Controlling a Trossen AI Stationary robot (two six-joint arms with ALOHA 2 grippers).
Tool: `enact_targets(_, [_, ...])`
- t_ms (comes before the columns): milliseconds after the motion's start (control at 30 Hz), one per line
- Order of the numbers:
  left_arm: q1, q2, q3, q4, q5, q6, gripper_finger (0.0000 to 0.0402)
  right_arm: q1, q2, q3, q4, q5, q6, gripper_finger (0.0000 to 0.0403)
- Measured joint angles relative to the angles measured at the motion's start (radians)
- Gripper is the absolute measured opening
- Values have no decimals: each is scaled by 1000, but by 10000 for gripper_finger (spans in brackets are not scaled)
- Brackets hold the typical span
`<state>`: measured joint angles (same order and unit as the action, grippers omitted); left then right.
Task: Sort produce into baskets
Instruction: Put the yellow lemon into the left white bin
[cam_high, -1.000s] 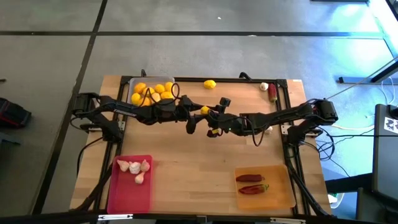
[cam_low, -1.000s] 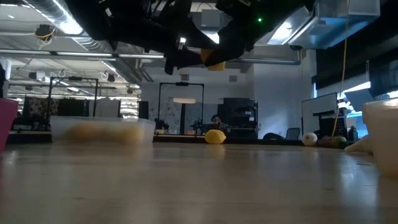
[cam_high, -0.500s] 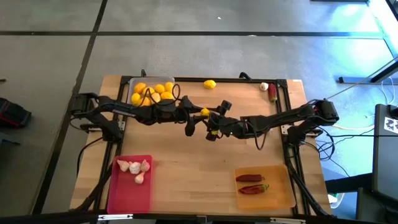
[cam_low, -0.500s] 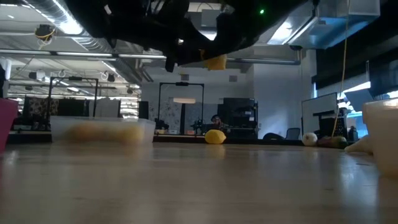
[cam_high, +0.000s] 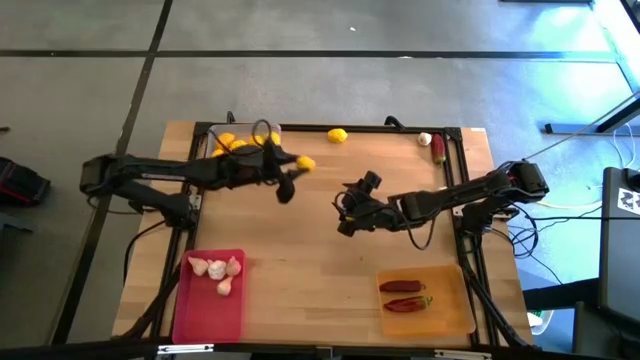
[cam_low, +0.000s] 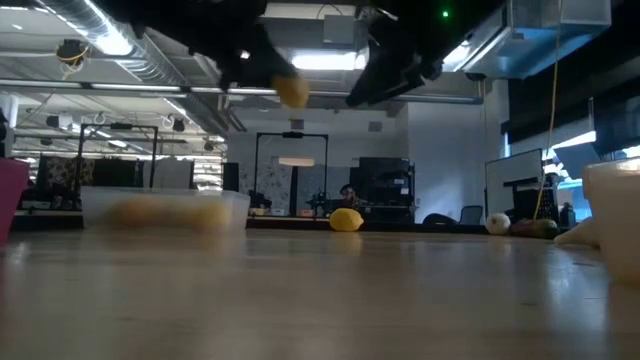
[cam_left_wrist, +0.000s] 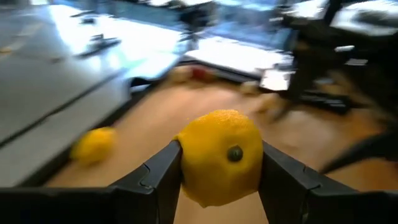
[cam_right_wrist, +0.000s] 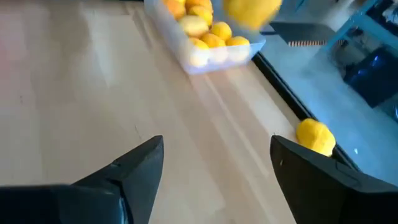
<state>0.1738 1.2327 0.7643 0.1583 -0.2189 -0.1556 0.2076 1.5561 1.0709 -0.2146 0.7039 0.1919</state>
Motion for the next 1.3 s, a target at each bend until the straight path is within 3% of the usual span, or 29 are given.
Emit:
enact_targets(300, [174,-189,0,-331,-219,-3,172,-5,0,0,-19,-8,47,286])
enact_targets(467, [327,-196,-6,-491,-263,-32,172,-5,0,0,-19,-7,47,286])
enact_targets(833, [560,-132,-116,-453,-265,-48,173,-7,0,-39,47,-8,47,286])
enact_targets(1300, [672,77,-120,-381,-262,-3,173,-27,-1,-39,57,-43,47,286])
